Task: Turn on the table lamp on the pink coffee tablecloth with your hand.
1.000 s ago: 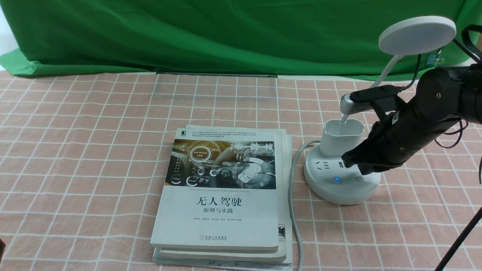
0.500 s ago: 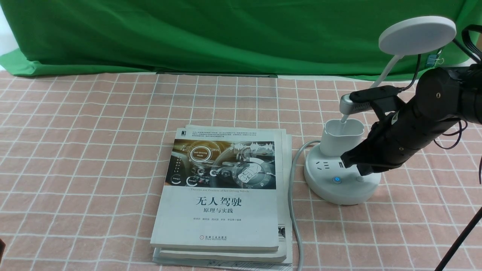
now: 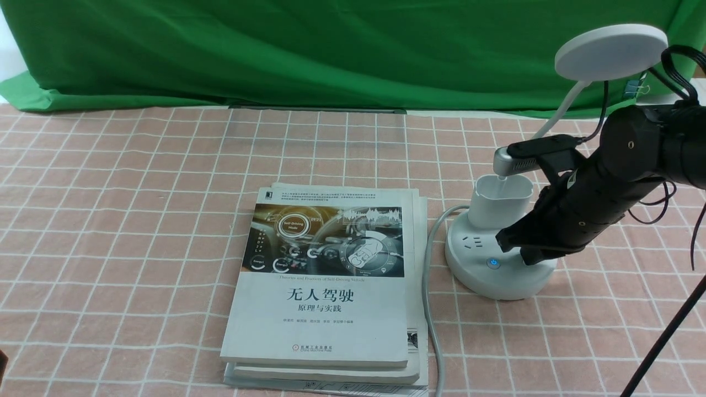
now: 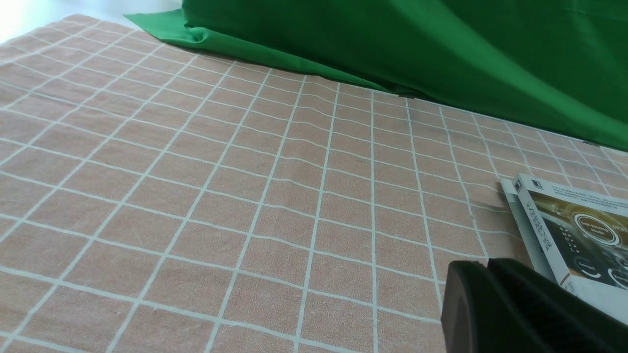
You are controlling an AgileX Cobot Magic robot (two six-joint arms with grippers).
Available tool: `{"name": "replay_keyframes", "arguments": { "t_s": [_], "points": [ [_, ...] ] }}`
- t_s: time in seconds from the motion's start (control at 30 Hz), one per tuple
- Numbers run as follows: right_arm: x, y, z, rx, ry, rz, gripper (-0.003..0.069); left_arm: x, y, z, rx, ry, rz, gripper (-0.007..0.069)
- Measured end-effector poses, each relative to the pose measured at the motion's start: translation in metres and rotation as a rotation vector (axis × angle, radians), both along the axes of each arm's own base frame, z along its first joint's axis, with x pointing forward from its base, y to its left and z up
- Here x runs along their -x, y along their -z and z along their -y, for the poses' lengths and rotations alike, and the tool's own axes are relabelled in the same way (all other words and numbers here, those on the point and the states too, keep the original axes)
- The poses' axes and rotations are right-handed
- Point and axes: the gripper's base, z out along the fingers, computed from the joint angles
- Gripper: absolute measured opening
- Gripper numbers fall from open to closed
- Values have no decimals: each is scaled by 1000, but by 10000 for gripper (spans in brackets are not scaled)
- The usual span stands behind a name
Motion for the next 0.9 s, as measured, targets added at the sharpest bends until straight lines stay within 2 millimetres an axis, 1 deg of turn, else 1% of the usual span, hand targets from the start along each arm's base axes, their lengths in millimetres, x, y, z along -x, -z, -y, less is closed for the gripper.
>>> {"name": "replay_keyframes", "arguments": {
  "t_s": [0.07,0.13,0.23,0.27,0.3,0.33,0.37,0.4,0.47,0.53,0.57,0.6,0.63,0.77,0.8,0.87,0.9],
  "points": [
    [2,-5,0,-2,-4,7,35,0,0,0,0,0,0,19],
    [6,-16,1,-7,-6,23,35,0,0,0,0,0,0,19],
    [19,-48,4,-24,-10,74,35,0,0,0,0,0,0,19],
    [19,-48,4,-23,-10,72,35,0,0,0,0,0,0,19],
    [27,-59,7,-30,-11,92,35,0,0,0,0,0,0,19],
    [35,-65,9,-32,-12,98,35,0,0,0,0,0,0,19],
    [43,-69,11,-34,-11,100,35,0,0,0,0,0,0,19],
    [45,-71,12,-36,-10,107,35,0,0,0,0,0,0,19],
    [70,-71,19,-34,-7,96,35,0,0,0,0,0,0,19],
    [89,-74,25,-40,3,101,35,0,0,0,0,0,0,19],
    [91,-74,26,-41,4,104,35,0,0,0,0,0,0,19],
    [107,-78,31,-52,17,123,35,0,0,0,0,0,0,19],
    [116,-83,33,-60,23,142,35,0,0,0,0,0,0,19],
    [151,-96,44,-89,33,216,35,0,0,0,0,0,0,19],
    [153,-95,45,-90,35,216,35,0,0,0,0,0,0,19],
    [172,-105,50,-111,38,277,35,0,0,0,0,0,0,19],
    [177,-108,52,-117,38,294,35,0,0,0,0,0,0,19]
  ]
}}
